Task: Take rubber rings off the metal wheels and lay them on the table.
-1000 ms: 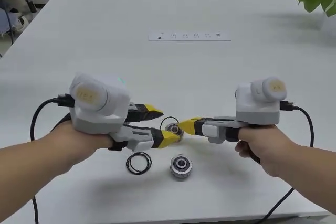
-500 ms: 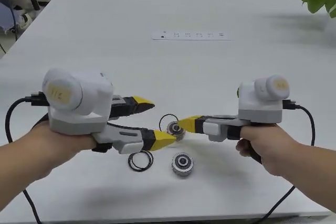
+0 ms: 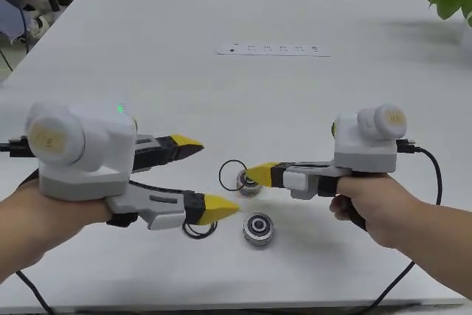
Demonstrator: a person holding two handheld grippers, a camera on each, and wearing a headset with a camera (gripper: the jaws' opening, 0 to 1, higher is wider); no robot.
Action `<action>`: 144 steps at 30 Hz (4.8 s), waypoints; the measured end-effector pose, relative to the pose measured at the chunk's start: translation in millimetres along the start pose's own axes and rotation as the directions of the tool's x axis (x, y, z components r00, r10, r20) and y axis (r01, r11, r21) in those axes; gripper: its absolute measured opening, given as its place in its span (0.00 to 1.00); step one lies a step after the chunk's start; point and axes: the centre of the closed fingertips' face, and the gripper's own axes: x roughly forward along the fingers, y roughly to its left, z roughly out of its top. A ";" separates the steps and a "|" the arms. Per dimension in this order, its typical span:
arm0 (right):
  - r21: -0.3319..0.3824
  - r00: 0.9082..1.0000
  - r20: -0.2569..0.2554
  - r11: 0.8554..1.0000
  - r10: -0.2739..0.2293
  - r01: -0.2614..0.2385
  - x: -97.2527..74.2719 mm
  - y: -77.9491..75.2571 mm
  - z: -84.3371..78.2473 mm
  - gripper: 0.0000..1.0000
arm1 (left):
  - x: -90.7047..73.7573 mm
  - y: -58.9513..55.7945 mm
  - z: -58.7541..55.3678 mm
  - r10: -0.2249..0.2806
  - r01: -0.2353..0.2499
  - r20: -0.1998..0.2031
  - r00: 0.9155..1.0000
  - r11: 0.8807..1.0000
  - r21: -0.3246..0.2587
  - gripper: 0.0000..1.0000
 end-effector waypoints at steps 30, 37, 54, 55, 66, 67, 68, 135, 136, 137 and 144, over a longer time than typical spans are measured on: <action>-0.002 0.990 -0.091 0.995 0.103 -0.104 13.5 29.5 -17.5 0.00 | -36.8 5.0 -21.8 0.070 -0.071 -0.017 0.997 0.996 -0.060 0.76; 0.013 0.986 -0.110 0.992 0.123 -0.123 20.2 36.9 -22.4 0.00 | -40.8 2.1 -23.2 0.069 -0.070 -0.014 0.998 0.995 -0.066 0.78; 0.043 0.976 -0.169 0.991 0.133 -0.128 37.0 42.1 -40.6 0.00 | -51.5 1.5 -28.9 0.085 -0.085 -0.008 0.996 0.993 -0.081 0.79; 0.041 0.976 -0.174 0.991 0.132 -0.127 37.3 41.6 -41.7 0.00 | -51.8 1.6 -29.2 0.086 -0.086 -0.008 0.996 0.993 -0.082 0.79; 0.054 0.974 -0.196 0.993 0.112 -0.103 40.1 35.3 -48.1 0.00 | -54.1 1.3 -34.2 0.092 -0.093 -0.015 0.996 0.991 -0.092 0.78; 0.055 0.974 -0.197 0.993 0.111 -0.102 40.3 35.4 -48.3 0.00 | -54.1 1.3 -34.6 0.091 -0.093 -0.016 0.996 0.992 -0.091 0.78; 0.054 0.974 -0.197 0.993 0.110 -0.101 40.9 35.1 -48.4 0.00 | -54.2 1.4 -35.1 0.092 -0.093 -0.018 0.996 0.992 -0.089 0.78; -0.130 0.983 -0.184 0.991 -0.006 -0.018 17.9 27.4 -26.4 0.15 | -47.9 -3.9 -22.6 0.075 -0.076 -0.011 0.997 0.994 -0.075 0.77; -0.136 0.984 -0.178 0.991 -0.007 -0.017 15.7 28.9 -23.6 0.15 | -47.9 -3.7 -21.9 0.075 -0.076 -0.011 0.997 0.995 -0.071 0.77; -0.142 0.985 -0.173 0.990 -0.009 -0.016 14.3 29.5 -21.8 0.15 | -48.0 -3.6 -21.0 0.075 -0.075 -0.010 0.997 0.995 -0.068 0.77; -0.188 0.987 -0.161 0.982 -0.023 -0.008 2.3 35.0 -15.5 0.19 | -49.3 -4.7 -14.9 0.074 -0.074 0.000 0.997 0.996 -0.058 0.77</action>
